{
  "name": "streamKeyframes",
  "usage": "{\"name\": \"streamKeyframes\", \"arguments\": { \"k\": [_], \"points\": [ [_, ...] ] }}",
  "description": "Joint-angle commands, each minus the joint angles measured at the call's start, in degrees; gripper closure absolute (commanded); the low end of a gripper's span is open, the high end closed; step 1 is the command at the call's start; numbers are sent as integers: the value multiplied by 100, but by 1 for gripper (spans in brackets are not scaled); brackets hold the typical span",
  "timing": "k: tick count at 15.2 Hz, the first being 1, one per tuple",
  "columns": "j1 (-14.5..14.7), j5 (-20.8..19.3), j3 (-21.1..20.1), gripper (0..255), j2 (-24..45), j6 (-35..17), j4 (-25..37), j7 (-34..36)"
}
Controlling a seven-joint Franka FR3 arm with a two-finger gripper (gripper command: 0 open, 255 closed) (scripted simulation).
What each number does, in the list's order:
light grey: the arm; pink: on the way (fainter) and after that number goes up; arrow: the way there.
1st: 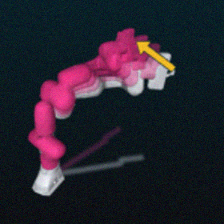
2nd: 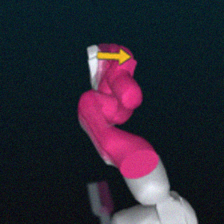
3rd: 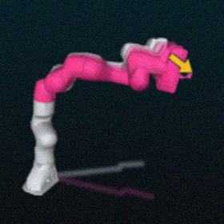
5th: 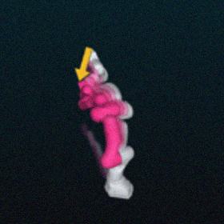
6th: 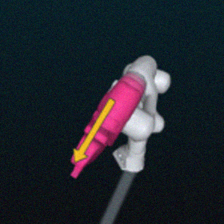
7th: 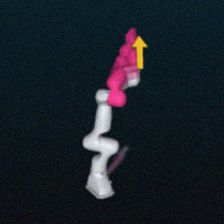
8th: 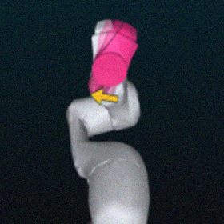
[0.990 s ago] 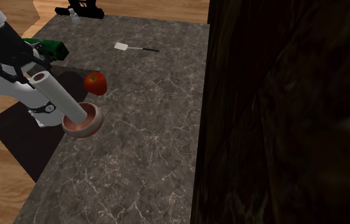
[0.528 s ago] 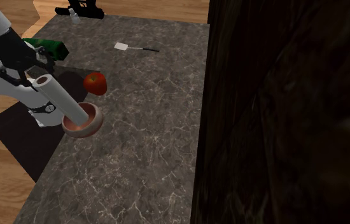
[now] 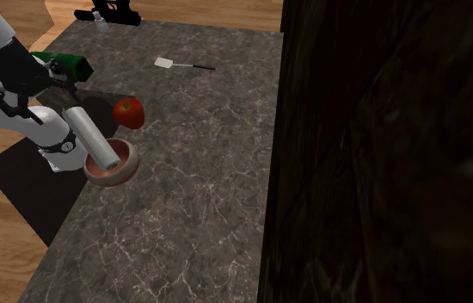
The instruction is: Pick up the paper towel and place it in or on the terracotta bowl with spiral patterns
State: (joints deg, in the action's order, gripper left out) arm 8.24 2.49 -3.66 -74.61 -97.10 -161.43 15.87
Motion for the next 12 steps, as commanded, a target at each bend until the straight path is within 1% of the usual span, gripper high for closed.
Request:
{"name": "streamKeyframes", "arguments": {
  "k": [1,4,12],
  "points": [
    [-6,-9,10,0,32,173,205,0],
    [-20,-32,33,0,164,633,797,2],
    [-20,-32,33,0,163,632,796,3]
  ]
}}
